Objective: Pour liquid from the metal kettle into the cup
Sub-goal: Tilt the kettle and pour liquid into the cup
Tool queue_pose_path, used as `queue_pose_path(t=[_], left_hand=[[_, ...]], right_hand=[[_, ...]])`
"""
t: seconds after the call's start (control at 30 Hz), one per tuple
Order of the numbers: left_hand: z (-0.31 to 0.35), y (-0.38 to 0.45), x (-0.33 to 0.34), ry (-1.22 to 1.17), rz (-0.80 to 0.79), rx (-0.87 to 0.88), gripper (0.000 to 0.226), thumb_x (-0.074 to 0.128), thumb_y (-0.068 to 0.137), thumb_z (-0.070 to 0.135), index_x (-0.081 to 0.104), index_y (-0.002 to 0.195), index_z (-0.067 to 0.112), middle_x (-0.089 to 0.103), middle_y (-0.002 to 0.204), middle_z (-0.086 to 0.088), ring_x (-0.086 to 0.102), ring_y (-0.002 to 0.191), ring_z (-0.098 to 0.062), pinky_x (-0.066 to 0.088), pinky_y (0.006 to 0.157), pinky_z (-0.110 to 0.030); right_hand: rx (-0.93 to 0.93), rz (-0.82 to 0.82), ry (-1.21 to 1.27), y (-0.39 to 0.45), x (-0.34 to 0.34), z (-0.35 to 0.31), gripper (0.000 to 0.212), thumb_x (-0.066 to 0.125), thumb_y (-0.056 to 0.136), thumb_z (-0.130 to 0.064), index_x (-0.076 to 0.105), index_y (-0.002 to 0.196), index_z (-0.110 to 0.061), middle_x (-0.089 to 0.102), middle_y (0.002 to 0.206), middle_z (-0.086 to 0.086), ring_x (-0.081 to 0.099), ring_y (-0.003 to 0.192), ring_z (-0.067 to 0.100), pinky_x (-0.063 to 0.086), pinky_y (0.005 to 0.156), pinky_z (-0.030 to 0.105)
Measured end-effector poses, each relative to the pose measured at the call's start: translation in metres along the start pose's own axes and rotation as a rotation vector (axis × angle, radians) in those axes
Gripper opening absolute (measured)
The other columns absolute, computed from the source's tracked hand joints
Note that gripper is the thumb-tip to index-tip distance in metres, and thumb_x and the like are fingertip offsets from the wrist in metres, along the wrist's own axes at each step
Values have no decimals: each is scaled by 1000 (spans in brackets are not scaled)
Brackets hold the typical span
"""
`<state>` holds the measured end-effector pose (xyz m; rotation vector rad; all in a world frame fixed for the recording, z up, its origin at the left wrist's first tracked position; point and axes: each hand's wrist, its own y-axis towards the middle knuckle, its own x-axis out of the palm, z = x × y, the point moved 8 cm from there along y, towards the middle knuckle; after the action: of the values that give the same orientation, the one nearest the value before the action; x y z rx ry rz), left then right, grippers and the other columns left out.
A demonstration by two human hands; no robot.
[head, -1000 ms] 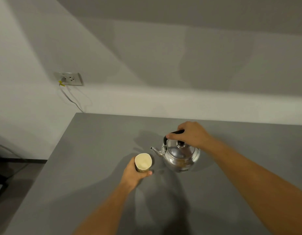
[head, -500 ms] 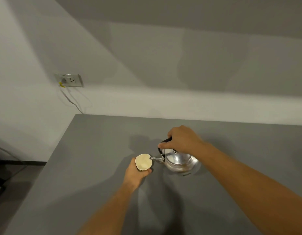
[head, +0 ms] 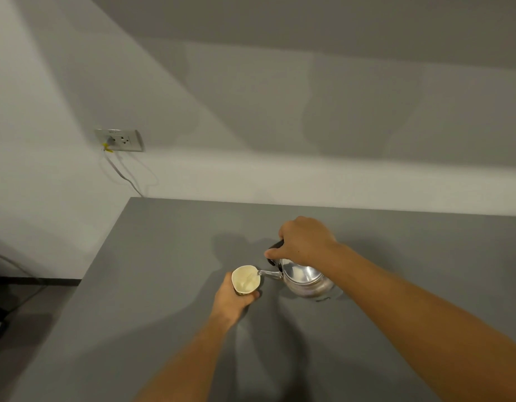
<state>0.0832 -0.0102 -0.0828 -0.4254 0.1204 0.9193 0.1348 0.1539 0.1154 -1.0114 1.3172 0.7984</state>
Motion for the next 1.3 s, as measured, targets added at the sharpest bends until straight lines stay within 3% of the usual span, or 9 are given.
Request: queue_pose_path(t=[0.37,0.53,0.77,0.93,1.1,1.3], left_hand=[[2,-4,-2,-3,-2,-19,58,89,68,21,58,116,26,70,105,11,64,92,0,44,60,-2],[2,-4,-2,-8,-3,-26,57,89,68,20,57,115,27,70,101,12,64,87,2,45,58,-4],[0,-3,-1,-5,1,-21,58,89,68,22,57,117,27,70,107,10,66,97,-7,46,70,-16],[0,-2,-1,-15,2,-27,53,89,68,19,57,110,30,71,102,10,66,87,-1,46,61,-8],[0,-2,0,-5,-2,-29,56,89,69,21,57,115,25,71,105,9,67,94,-9,47,67,-15],[-3,-1,0,0,-4,-36,58,89,68,22,57,115,26,71,106,8,67,97,-10,48,71,-19]], right_hand=[[-7,14,-42,-3,-2,-8,49,69,76,-58,43,57,-22,49,59,0,42,50,15,29,46,28],[-9,3,-51,-4,-4,-10,48,70,75,-56,44,57,-21,49,59,0,42,50,16,30,46,27],[-14,-22,-58,-6,-6,-13,43,70,74,-52,48,58,-18,51,59,1,46,52,19,34,48,27],[-13,-40,-65,-6,-5,-14,43,69,76,-52,48,59,-19,52,60,0,48,54,19,36,49,27],[-18,-50,-61,-8,-6,-15,43,69,77,-53,50,60,-19,53,61,1,52,57,21,39,51,28],[-6,-52,-51,-9,-10,-16,42,70,75,-50,49,59,-18,53,61,1,52,58,23,33,48,27]])
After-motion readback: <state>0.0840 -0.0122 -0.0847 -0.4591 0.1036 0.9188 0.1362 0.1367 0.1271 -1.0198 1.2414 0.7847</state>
